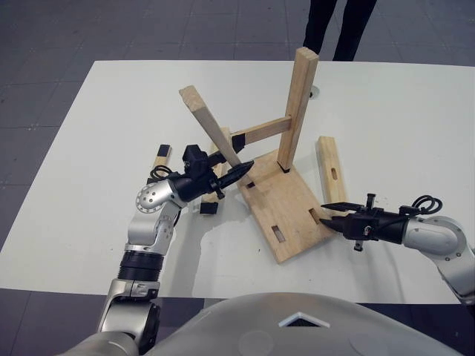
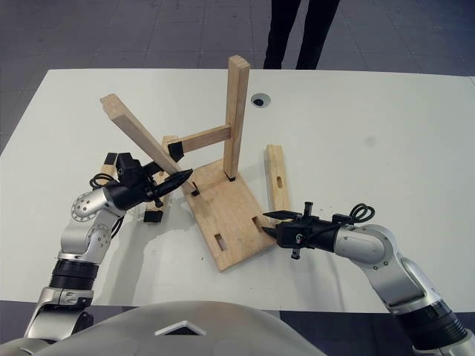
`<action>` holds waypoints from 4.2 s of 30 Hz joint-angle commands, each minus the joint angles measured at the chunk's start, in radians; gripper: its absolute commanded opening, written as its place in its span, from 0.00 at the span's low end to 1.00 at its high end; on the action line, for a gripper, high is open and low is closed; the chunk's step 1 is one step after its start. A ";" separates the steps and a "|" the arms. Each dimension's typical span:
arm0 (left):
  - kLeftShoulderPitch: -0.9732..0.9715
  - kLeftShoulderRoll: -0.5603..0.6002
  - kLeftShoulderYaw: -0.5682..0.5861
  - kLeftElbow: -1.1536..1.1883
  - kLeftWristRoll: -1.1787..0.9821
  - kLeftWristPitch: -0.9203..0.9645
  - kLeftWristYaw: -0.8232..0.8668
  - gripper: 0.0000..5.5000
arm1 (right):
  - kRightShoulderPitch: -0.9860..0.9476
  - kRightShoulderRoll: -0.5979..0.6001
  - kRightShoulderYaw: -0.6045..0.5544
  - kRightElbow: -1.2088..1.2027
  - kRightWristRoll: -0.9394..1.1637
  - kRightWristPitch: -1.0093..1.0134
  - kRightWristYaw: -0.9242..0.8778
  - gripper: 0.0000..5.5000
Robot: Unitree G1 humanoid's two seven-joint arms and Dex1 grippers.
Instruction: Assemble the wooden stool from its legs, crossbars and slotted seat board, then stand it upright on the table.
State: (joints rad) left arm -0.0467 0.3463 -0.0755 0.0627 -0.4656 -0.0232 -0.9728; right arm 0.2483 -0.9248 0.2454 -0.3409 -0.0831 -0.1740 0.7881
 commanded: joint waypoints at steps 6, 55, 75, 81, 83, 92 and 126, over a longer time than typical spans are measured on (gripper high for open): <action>0.037 -0.039 -0.014 0.036 0.030 -0.004 0.014 0.37 | 0.078 -0.055 0.059 0.167 -0.129 0.147 0.044 0.28; 0.003 0.171 -0.060 -0.161 0.185 0.310 0.181 0.37 | 0.100 -0.049 0.058 0.161 -0.114 0.142 0.030 0.28; -0.013 0.174 -0.155 -0.100 0.190 0.510 0.177 0.37 | 0.111 -0.037 0.061 0.152 -0.101 0.147 0.012 0.28; 0.018 0.164 -0.180 -0.065 0.199 0.493 0.183 0.37 | 0.111 -0.041 0.059 0.152 -0.096 0.144 0.012 0.28; 0.041 0.162 -0.184 -0.066 0.197 0.488 0.187 0.37 | 0.114 -0.042 0.057 0.150 -0.095 0.145 0.011 0.28; 0.091 0.156 -0.095 -0.166 0.125 0.413 0.201 0.37 | 0.119 -0.044 0.062 0.145 -0.095 0.144 0.009 0.28; 0.114 0.202 0.071 -0.445 -0.016 0.470 0.236 0.37 | 0.123 -0.045 0.071 0.149 -0.098 0.145 0.008 0.28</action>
State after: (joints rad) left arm 0.0636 0.5383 -0.0191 -0.3451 -0.4670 0.4174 -0.7482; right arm 0.2609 -0.9246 0.2430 -0.3233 -0.0756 -0.1724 0.7339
